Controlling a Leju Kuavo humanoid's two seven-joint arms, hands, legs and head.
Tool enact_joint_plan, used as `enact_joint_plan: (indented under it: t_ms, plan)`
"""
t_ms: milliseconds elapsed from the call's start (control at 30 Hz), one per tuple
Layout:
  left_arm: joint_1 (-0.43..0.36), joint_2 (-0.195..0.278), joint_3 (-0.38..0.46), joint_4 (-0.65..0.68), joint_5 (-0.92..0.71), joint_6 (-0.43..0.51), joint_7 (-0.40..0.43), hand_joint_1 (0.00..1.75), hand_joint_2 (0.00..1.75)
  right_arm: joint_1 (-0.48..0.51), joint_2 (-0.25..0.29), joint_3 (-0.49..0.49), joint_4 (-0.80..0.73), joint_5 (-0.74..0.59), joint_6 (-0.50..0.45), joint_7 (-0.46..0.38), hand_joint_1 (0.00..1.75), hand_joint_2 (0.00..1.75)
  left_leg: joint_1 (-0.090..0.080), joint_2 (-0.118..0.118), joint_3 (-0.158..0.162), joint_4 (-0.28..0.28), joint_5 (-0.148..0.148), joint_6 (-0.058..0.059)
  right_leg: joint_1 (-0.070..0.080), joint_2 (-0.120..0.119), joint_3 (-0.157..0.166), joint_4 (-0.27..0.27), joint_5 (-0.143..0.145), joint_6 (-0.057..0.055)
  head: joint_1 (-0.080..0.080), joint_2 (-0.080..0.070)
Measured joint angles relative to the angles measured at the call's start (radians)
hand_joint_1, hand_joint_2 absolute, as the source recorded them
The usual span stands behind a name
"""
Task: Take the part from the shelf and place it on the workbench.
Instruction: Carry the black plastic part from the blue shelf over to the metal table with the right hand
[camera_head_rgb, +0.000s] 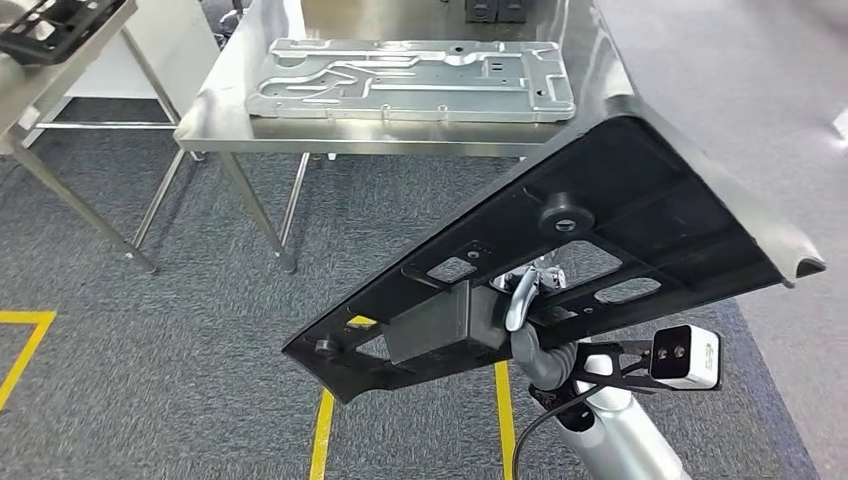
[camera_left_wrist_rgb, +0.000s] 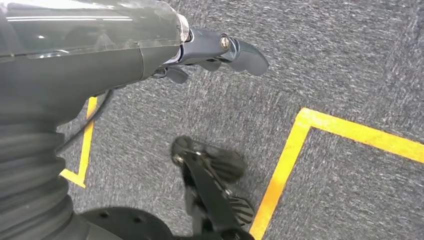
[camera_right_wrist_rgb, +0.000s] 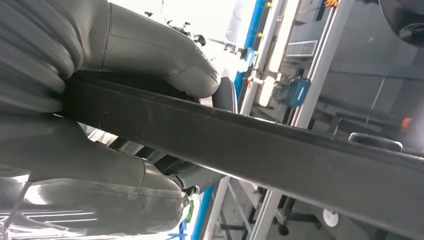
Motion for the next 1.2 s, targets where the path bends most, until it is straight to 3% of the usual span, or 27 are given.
enact_joint_plan:
  t_ms: [33,100,133,200,267,333,367,433,467,500,533,600,667,767,833,867,933,967,1000,1033,1100,1133,1200]
  plan:
    - [0.001,0.0,0.0,0.0,0.0,0.0,0.0,0.0,1.75,0.003,0.001,0.0,0.0,0.0,0.0,0.0,1.75,1.75,-0.001,-0.002,0.006,-0.047,0.036,0.004,0.002,0.008,0.009,0.0,-0.006,0.0,0.0,0.0]
    - [0.001,0.0,0.0,0.0,0.0,0.0,0.0,0.0,1.75,0.005,0.001,0.0,-0.001,0.001,0.0,0.0,1.75,1.75,-0.005,-0.021,0.045,-0.188,0.136,0.015,0.005,0.021,0.025,0.001,-0.016,0.004,0.0,0.0]
    - [0.0,0.001,0.0,0.0,0.0,0.0,0.0,0.0,1.75,0.005,0.002,0.0,-0.002,0.001,0.0,0.0,1.75,1.75,-0.008,-0.032,0.06,-0.238,0.158,0.021,0.005,0.028,0.028,0.002,-0.02,0.008,0.0,0.0]
    - [0.0,0.001,0.0,0.0,0.0,0.0,0.0,0.0,1.75,0.007,0.002,0.0,-0.004,0.001,0.0,0.0,1.75,1.75,-0.014,-0.044,0.071,-0.27,0.163,0.031,0.005,0.041,0.028,0.004,-0.027,0.019,0.0,0.0]
    - [0.0,0.0,0.0,0.0,0.0,0.0,-0.001,0.0,1.75,0.01,0.002,0.0,-0.008,0.001,0.0,0.0,1.75,1.75,-0.011,-0.036,0.08,-0.276,0.176,0.041,0.006,0.046,0.029,0.006,-0.035,0.031,0.0,0.0]
    - [-0.001,-0.002,0.0,0.0,0.0,-0.001,-0.003,0.0,1.75,0.01,0.003,-0.001,-0.012,0.001,0.0,-0.001,1.75,1.75,-0.005,-0.025,0.091,-0.286,0.186,0.049,0.007,0.023,0.014,0.049,-0.061,0.042,0.0,0.0]
    - [-0.002,-0.003,0.0,0.0,-0.001,-0.002,-0.005,0.0,1.75,0.011,0.003,-0.002,-0.014,0.001,0.001,-0.001,1.75,1.75,-0.004,-0.019,0.096,-0.289,0.185,0.053,0.006,0.007,-0.01,0.099,-0.086,0.046,0.0,0.0]
    - [-0.001,-0.003,0.0,0.0,-0.005,-0.004,-0.009,0.0,1.75,0.017,0.003,-0.005,-0.016,0.001,0.001,-0.002,1.75,1.75,-0.005,-0.007,0.102,-0.289,0.177,0.057,0.002,-0.013,-0.089,0.232,-0.138,0.052,0.0,0.0]
    - [0.0,-0.003,0.0,0.0,-0.006,-0.006,-0.01,0.0,1.75,0.023,0.003,-0.007,-0.017,0.001,0.002,-0.002,1.75,1.75,-0.006,-0.002,0.106,-0.289,0.172,0.057,0.0,-0.017,-0.121,0.278,-0.146,0.054,0.0,0.0]
    - [0.001,-0.003,0.0,0.0,-0.007,-0.006,-0.01,0.0,1.75,0.027,0.003,-0.009,-0.017,0.003,0.002,-0.002,1.75,1.75,-0.006,0.004,0.111,-0.289,0.167,0.056,-0.002,-0.019,-0.136,0.288,-0.133,0.056,0.0,0.0]
    - [0.001,-0.003,0.0,0.0,-0.007,-0.007,-0.01,0.0,1.75,0.031,0.003,-0.011,-0.018,0.007,0.002,-0.002,1.75,1.75,-0.006,0.008,0.118,-0.289,0.16,0.055,-0.003,-0.022,-0.129,0.257,-0.101,0.055,0.0,0.0]
    - [0.0,-0.004,0.0,0.0,-0.006,-0.007,-0.01,0.0,1.75,0.033,0.003,-0.015,-0.025,0.02,0.003,-0.002,1.75,1.75,-0.007,0.014,0.134,-0.289,0.147,0.048,-0.002,-0.032,-0.072,0.118,-0.022,0.05,0.0,0.0]
    - [-0.002,-0.004,0.0,0.0,-0.005,-0.007,-0.009,0.0,1.75,0.033,0.004,-0.018,-0.033,0.033,0.006,-0.002,1.75,1.75,-0.01,0.017,0.144,-0.289,0.132,0.038,0.002,-0.039,-0.029,0.024,0.012,0.042,0.0,0.0]
    - [-0.005,-0.004,0.0,0.0,0.0,-0.007,-0.009,0.0,1.75,0.036,0.007,-0.021,-0.043,0.038,0.014,-0.002,1.75,1.75,-0.011,0.021,0.157,-0.293,0.114,0.021,0.005,-0.034,-0.016,0.009,-0.001,0.026,0.0,0.0]
    - [-0.005,-0.003,0.0,0.0,0.003,-0.006,-0.011,0.0,1.75,0.04,0.009,-0.026,-0.05,0.037,0.018,-0.002,1.75,1.75,-0.008,0.014,0.151,-0.257,0.092,0.011,-0.001,-0.029,0.001,0.001,-0.009,0.013,0.0,0.0]
    - [-0.005,-0.003,0.0,0.0,0.003,-0.005,-0.012,0.0,1.75,0.042,0.012,-0.027,-0.052,0.037,0.019,-0.002,1.75,1.75,-0.007,0.009,0.129,-0.207,0.071,0.008,-0.003,-0.028,0.012,-0.001,-0.014,0.008,0.0,0.0]
    - [-0.001,-0.004,0.0,0.0,0.004,-0.004,-0.012,0.0,1.75,0.046,0.015,-0.029,-0.053,0.037,0.019,-0.002,1.75,1.75,-0.005,0.003,0.044,-0.062,0.021,0.002,-0.001,-0.025,0.029,-0.001,-0.03,0.001,0.0,0.0]
    - [0.001,-0.004,0.0,0.0,0.004,-0.004,-0.012,0.0,1.75,0.05,0.016,-0.029,-0.053,0.037,0.019,-0.002,1.75,1.75,-0.005,0.002,0.001,-0.005,0.012,0.001,0.0,-0.022,0.038,-0.001,-0.039,0.0,0.0,0.0]
    - [0.004,-0.004,0.0,0.0,0.005,-0.004,-0.012,0.0,1.75,0.053,0.017,-0.029,-0.053,0.037,0.02,-0.002,1.75,1.75,-0.005,0.002,-0.027,0.018,0.026,0.001,0.001,-0.018,0.049,-0.001,-0.048,0.0,0.0,0.0]
    - [0.006,-0.004,0.0,0.0,0.005,-0.004,-0.012,0.0,1.75,0.056,0.017,-0.029,-0.053,0.038,0.02,-0.002,1.75,1.75,-0.005,0.002,-0.035,-0.002,0.062,0.003,0.001,-0.014,0.062,-0.001,-0.058,0.001,0.0,0.0]
    - [0.008,-0.004,0.0,0.0,0.008,-0.002,-0.013,0.0,1.75,0.058,0.017,-0.029,-0.053,0.039,0.023,-0.002,1.75,1.75,-0.008,0.0,-0.002,-0.132,0.167,0.013,0.001,-0.01,0.092,-0.002,-0.08,0.005,0.0,0.0]
    - [0.008,-0.004,0.0,0.0,0.008,-0.001,-0.013,0.0,1.75,0.058,0.017,-0.03,-0.052,0.039,0.025,-0.002,1.75,1.75,-0.011,-0.001,0.021,-0.197,0.2,0.019,0.002,-0.008,0.103,-0.003,-0.091,0.009,0.0,0.0]
    - [0.007,-0.004,0.0,0.0,0.009,0.001,-0.015,0.0,1.75,0.06,0.017,-0.032,-0.052,0.04,0.031,-0.003,1.75,1.75,-0.017,-0.003,0.047,-0.261,0.216,0.029,0.002,-0.006,0.118,-0.008,-0.102,0.02,0.0,0.0]
